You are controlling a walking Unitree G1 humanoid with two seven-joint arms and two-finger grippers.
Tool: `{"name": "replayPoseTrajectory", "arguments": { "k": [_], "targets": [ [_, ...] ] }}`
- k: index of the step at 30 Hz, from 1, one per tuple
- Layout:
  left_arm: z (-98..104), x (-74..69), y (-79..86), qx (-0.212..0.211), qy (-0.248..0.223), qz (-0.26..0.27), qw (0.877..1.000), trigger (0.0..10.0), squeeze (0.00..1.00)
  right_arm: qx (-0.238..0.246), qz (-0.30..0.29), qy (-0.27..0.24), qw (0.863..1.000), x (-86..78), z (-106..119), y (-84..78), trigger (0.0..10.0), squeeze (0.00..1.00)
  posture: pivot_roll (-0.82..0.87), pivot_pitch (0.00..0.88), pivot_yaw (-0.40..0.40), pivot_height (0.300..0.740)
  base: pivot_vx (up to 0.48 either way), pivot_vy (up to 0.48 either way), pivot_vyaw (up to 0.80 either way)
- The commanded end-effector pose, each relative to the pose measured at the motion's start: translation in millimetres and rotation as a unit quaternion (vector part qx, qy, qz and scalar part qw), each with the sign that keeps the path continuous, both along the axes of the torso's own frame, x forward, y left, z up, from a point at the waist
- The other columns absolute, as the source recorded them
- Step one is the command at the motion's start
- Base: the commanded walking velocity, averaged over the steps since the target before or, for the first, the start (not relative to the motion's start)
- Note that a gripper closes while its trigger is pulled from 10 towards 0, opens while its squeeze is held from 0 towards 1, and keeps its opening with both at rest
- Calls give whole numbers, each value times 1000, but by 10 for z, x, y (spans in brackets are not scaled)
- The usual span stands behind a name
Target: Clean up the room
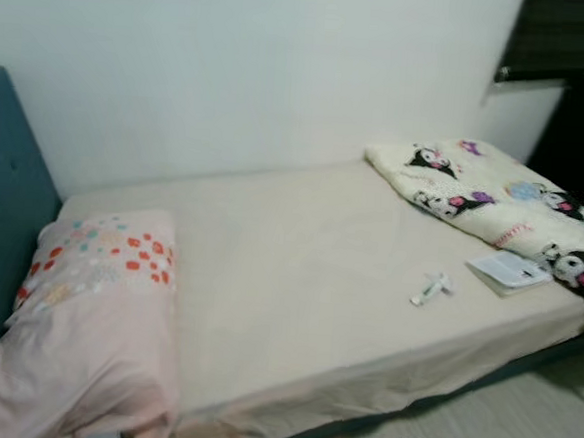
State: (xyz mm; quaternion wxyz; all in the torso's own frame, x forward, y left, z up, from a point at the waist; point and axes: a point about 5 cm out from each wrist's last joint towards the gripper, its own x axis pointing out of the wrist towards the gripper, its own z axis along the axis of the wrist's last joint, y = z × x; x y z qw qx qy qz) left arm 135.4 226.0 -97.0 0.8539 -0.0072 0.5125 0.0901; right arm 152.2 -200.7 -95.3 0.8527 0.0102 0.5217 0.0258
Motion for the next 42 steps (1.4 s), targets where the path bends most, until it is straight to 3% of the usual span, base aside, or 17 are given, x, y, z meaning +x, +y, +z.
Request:
{"name": "replayPoseTrajectory", "arguments": {
  "k": [1,12,18,24,26,27,30,32,33,34,35,36,37,38,39,41,42],
  "targets": [
    [28,47,57,6,-3,-6,1000,10000,0,-12,2,-3,1000,34,11,-3,10000,0,-56,0,-36,740,0,-469,0],
    [16,38,28,1,3,-6,1000,10000,0,-13,6,7,1000,61,-13,195,10000,0,-64,0,-31,740,0,-470,0],
    [-10,-10,-9,-3,10,-5,1000,10000,0,-25,12,11,1000,16,-34,208,10000,0,-65,0,-34,740,0,-472,763],
    [-20,-31,-20,-4,15,-4,1000,10000,0,-48,-21,3,999,70,-8,146,10000,0,-62,0,-37,740,0,-472,127],
    [-22,-42,-11,-3,16,-3,1000,10000,0,-54,-37,-36,997,272,92,69,10000,0,-62,0,-34,740,0,-472,0],
    [-22,-49,0,-1,17,-3,1000,10000,0,-65,-40,-67,995,382,175,-79,10000,0,-66,0,-28,740,0,-469,0],
    [-22,-54,8,0,17,-3,1000,10000,0,-72,-41,-86,993,444,232,-182,10000,0,-66,0,-28,740,0,-469,0],
    [-22,-77,36,-2,18,5,1000,10000,0,-80,-55,-179,979,867,562,-377,10000,0,-71,0,-21,740,0,0,0],
    [-20,-81,50,-2,17,6,1000,10000,0,-75,-52,-248,964,1235,873,-378,10000,0,-76,0,-17,740,0,0,0],
    [-20,-81,50,-2,17,6,1000,10000,0,-75,-52,-248,964,1235,873,-378,10000,0,-76,0,-17,740,0,0,0],
    [-17,-81,63,-1,17,4,1000,10000,0,-73,-32,-311,947,1594,1248,-333,10000,0,-78,0,-17,740,0,0,0],
    [-17,-81,63,-1,17,4,1000,10000,0,-73,-32,-311,947,1594,1248,-333,10000,0,-78,0,-17,740,0,0,0],
    [-15,-78,69,0,17,2,1000,10000,0,-74,-15,-346,935,1789,1495,-284,10000,0,-81,0,-15,740,0,0,0],
    [-7,-60,76,1,15,0,1000,10000,0,-74,13,-403,912,2089,1991,-172,10000,0,-87,0,-14,740,0,0,0],
    [-7,-60,76,1,15,0,1000,10000,0,-74,13,-403,912,2089,1991,-172,10000,0,-87,0,-14,740,0,0,0],
    [7,-18,76,1,12,-4,1000,10000,0,-72,71,-488,867,2400,2927,89,10000,0,-90,0,-12,740,0,0,0],
    [7,-18,76,1,12,-4,1000,10000,0,-72,71,-488,867,2400,2927,89,10000,0,-90,0,-12,740,0,0,0]
  ]
}}
